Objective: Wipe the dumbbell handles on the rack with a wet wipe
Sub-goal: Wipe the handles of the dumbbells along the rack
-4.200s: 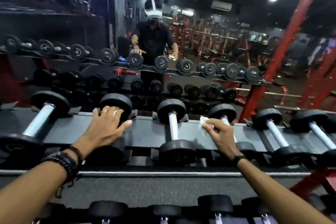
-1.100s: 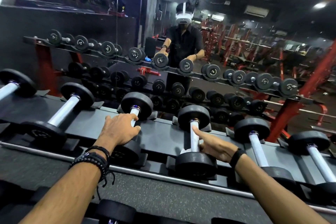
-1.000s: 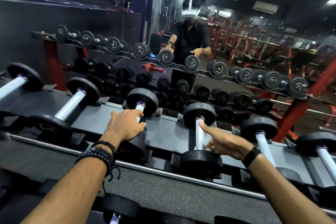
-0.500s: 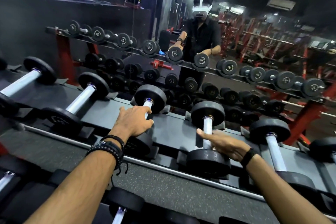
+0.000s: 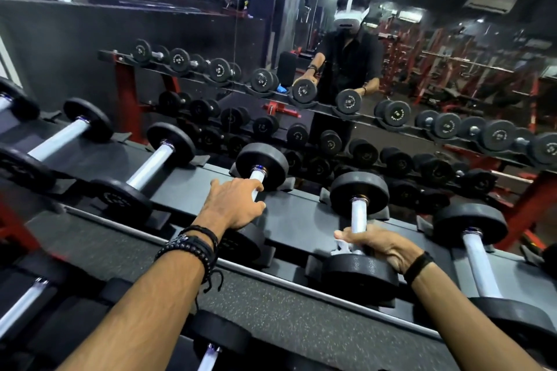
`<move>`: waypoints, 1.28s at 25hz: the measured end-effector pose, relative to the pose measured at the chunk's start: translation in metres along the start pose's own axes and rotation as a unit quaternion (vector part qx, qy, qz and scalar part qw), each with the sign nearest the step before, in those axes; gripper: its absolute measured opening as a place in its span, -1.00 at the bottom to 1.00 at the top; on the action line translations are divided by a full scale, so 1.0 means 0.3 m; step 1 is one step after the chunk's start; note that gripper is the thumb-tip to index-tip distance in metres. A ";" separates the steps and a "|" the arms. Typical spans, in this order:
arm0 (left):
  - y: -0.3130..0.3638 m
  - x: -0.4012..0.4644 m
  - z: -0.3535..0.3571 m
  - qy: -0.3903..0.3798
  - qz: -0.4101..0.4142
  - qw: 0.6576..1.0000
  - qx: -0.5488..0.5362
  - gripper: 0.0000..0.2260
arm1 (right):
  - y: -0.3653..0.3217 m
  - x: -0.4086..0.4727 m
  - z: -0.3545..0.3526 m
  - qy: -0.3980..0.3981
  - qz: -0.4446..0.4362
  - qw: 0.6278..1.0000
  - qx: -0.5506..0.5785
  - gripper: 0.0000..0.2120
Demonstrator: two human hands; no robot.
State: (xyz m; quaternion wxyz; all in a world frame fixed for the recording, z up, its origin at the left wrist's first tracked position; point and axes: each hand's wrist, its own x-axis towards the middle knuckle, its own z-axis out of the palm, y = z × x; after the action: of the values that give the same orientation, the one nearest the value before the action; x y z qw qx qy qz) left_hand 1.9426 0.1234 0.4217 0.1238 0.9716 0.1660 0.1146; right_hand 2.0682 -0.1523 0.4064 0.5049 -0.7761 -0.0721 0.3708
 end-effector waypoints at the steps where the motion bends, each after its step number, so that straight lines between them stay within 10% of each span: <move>1: -0.002 0.001 -0.001 0.000 0.001 1.000 -0.004 -0.62 | -0.004 -0.003 0.002 0.015 0.002 1.000 -0.024 -0.35; 11: -0.009 -0.012 -0.004 0.019 -0.018 1.000 -0.015 -0.69 | -0.015 -0.076 0.018 0.093 -0.062 0.982 -0.152 -0.82; 18: -0.008 0.001 0.007 0.026 -0.006 1.000 -0.002 -0.67 | 0.032 -0.111 -0.071 0.136 -0.097 0.977 -0.136 -0.55; 23: -0.015 0.000 0.007 0.022 -0.007 1.000 -0.010 -0.67 | 0.028 -0.107 -0.073 0.078 -0.220 0.936 -0.262 -0.74; 32: -0.007 -0.003 0.008 0.028 -0.007 1.000 -0.005 -0.67 | -0.054 -0.149 -0.088 0.010 -0.138 0.907 -0.397 -0.82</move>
State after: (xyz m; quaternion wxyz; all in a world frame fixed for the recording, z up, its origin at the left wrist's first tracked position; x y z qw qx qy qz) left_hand 1.9420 0.1245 0.4186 0.1249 0.9660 0.1761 0.1420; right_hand 2.0577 -0.1856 0.4480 0.2020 -0.8985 -0.3143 0.2305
